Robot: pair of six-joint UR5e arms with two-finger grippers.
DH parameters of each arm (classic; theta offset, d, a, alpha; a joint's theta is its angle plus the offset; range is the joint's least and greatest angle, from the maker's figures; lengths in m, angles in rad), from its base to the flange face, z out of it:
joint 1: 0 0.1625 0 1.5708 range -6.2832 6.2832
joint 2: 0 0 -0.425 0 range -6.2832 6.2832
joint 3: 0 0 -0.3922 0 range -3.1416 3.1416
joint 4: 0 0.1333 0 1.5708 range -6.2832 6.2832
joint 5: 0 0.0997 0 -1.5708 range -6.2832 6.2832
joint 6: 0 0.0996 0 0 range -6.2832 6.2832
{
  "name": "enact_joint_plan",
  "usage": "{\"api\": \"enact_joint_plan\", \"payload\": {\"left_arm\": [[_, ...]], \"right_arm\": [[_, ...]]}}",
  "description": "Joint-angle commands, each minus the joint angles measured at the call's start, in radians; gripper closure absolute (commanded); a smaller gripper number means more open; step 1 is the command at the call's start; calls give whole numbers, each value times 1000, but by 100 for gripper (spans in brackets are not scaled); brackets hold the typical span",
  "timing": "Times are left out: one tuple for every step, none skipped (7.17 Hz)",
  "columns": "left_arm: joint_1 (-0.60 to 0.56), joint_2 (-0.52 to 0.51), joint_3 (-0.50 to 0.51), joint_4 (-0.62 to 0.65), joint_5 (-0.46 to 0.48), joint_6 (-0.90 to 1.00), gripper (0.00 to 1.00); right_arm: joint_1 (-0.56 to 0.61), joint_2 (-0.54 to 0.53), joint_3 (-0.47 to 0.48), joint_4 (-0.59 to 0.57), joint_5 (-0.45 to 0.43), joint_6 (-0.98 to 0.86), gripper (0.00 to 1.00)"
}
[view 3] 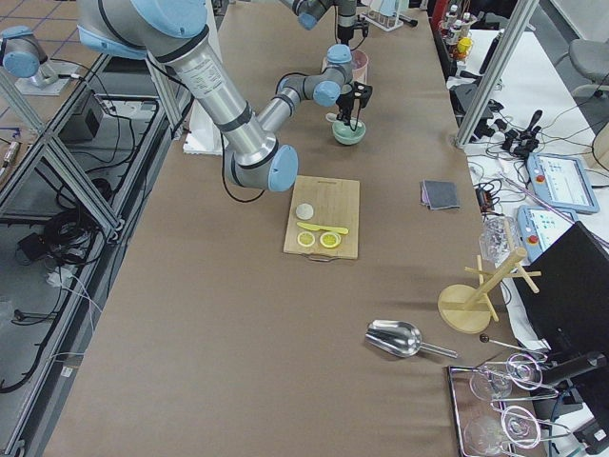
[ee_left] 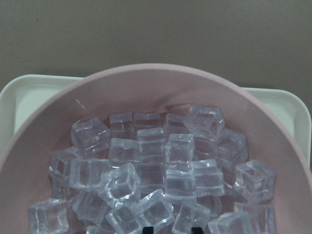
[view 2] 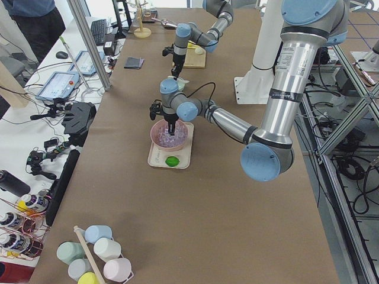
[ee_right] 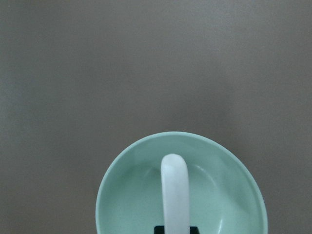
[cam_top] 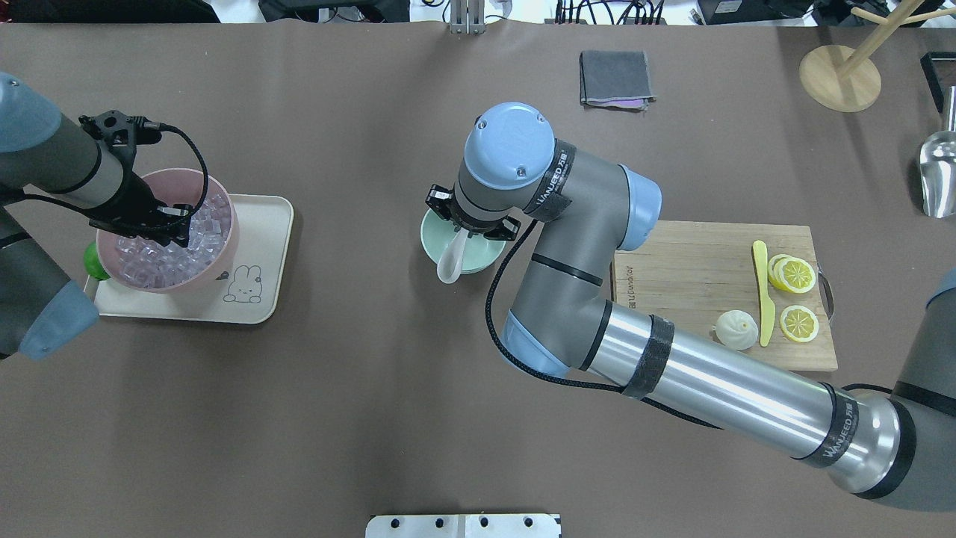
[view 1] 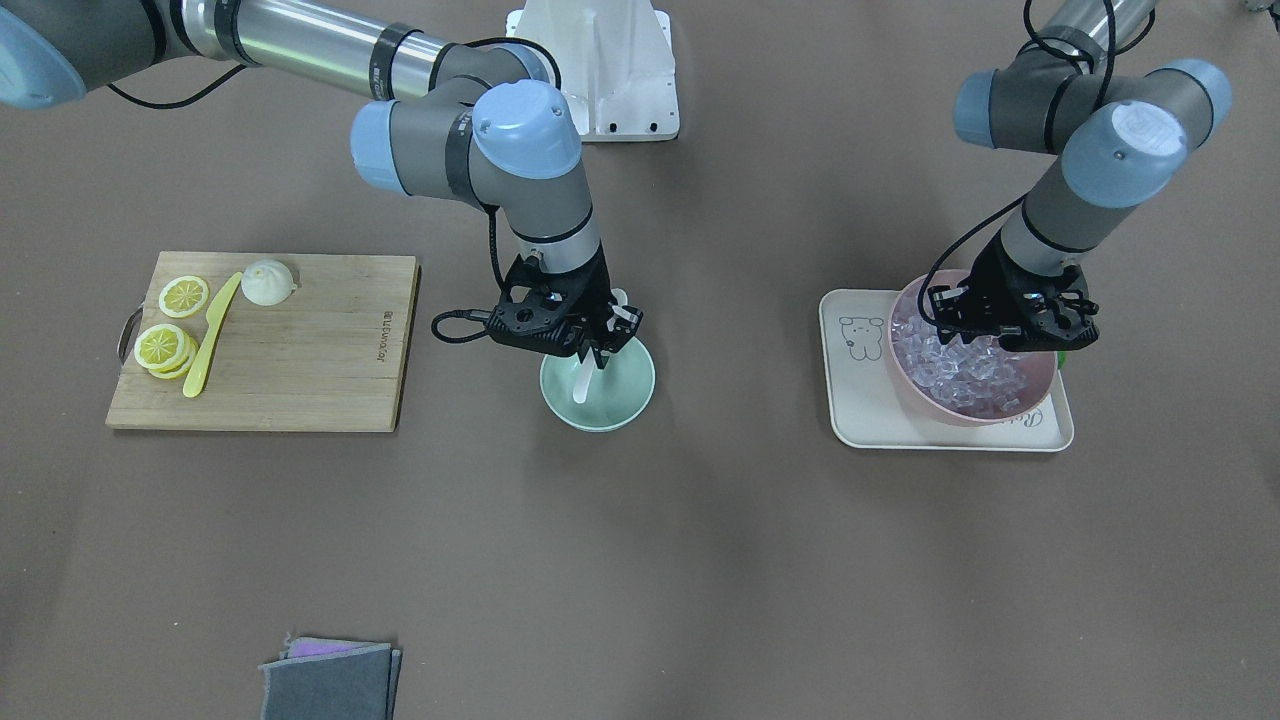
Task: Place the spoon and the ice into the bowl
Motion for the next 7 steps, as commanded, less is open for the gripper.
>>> {"api": "enact_joint_plan", "payload": {"left_arm": [[0, 7, -10, 0, -1, -2, 100], [-1, 9, -17, 0, -1, -2, 100], [-1, 21, -28, 0, -1, 0, 100], [-3, 29, -43, 0, -3, 0, 62], [-3, 30, -56, 1, -3, 1, 30], [-3, 32, -54, 3, -1, 0, 26], [-3, 47, -54, 0, -1, 1, 24]], "right_arm": [[-4, 2, 0, 10, -11, 7, 100], [-4, 4, 0, 22, -32, 15, 100], [-1, 8, -37, 69, -44, 16, 100], [0, 30, -83, 96, -60, 16, 100], [0, 39, -95, 96, -60, 30, 100], [3, 44, -95, 96, -60, 48, 100], [11, 39, -100, 96, -64, 45, 98]]}}
